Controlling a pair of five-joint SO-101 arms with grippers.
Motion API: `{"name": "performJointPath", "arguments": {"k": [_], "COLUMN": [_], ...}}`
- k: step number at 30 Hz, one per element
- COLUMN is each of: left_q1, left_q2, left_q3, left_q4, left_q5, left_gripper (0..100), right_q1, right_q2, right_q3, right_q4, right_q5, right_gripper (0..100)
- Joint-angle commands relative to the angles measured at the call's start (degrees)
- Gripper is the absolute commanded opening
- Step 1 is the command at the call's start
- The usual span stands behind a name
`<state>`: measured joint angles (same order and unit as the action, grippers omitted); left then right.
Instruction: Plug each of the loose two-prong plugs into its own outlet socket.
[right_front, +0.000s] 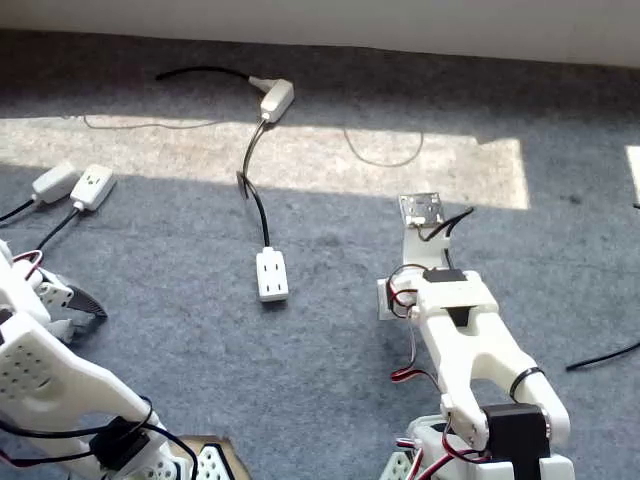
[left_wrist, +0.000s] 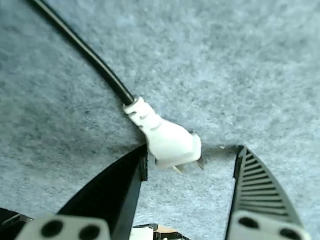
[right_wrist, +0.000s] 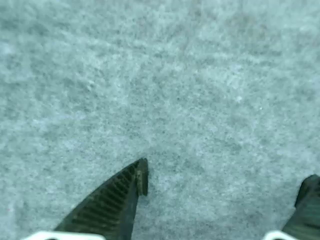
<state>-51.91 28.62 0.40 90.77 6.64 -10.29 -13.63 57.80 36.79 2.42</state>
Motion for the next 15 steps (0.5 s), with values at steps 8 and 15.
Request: {"name": "performJointPath", "arguments": {"k": [8, 15], "left_q1": [0.1, 3.7], "left_q2": [-3.9, -3.8], "left_q3": [-4.6, -8.1], "left_q4": [-1.3, -1.3], "left_q5": [0.9, 8.0], "left_gripper": [28, 28], "right_q1": [-0.3, -0.3], "right_q2": [-1.8, -1.8], "right_q3": [-0.2, -0.2], "right_q4": [-0.9, -0.9], "right_q5": [-0.4, -0.4], "right_gripper": [43.6, 43.6]}}
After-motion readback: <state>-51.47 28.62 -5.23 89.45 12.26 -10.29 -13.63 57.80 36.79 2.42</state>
